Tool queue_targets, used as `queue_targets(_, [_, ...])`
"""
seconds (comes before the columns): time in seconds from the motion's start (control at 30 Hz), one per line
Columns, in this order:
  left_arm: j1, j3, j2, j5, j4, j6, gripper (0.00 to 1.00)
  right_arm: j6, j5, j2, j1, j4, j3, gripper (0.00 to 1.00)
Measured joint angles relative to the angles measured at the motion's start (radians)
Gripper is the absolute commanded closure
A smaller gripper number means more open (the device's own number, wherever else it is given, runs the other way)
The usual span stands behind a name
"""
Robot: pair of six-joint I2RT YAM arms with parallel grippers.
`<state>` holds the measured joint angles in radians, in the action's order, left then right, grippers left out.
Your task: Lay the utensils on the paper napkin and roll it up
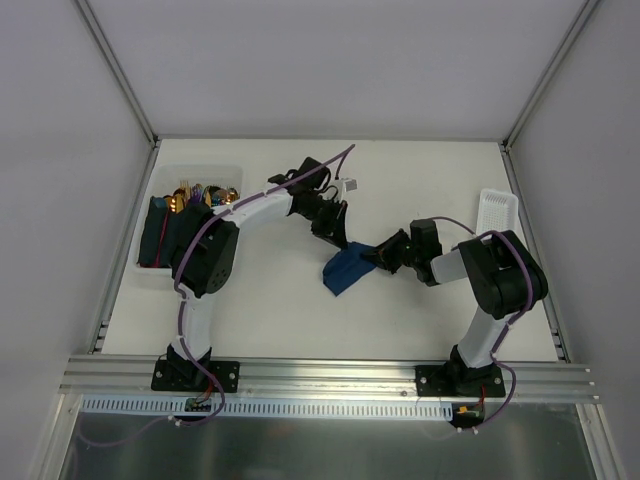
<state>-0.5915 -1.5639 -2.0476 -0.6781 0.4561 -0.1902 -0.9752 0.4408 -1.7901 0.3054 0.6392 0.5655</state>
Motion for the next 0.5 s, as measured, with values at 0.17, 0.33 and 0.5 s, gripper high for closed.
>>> queue_targets(0.17, [-0.005,-0.003,-0.003,-0.158,-0.001,-0.059,1.0,0.0,-0.007,0.005,0.0,-0.001,-0.005,1.0])
queue_targets(0.33, [-0.023,-0.005,-0.038,-0.245,-0.017,-0.084,1.0,0.0,-0.007,0.008,0.0,-0.007,-0.005,1.0])
queue_targets(0.5, [-0.058,-0.004,-0.076,-0.285,-0.035,-0.088,1.0,0.0,-0.005,0.011,0.0,-0.01,-0.01,1.0])
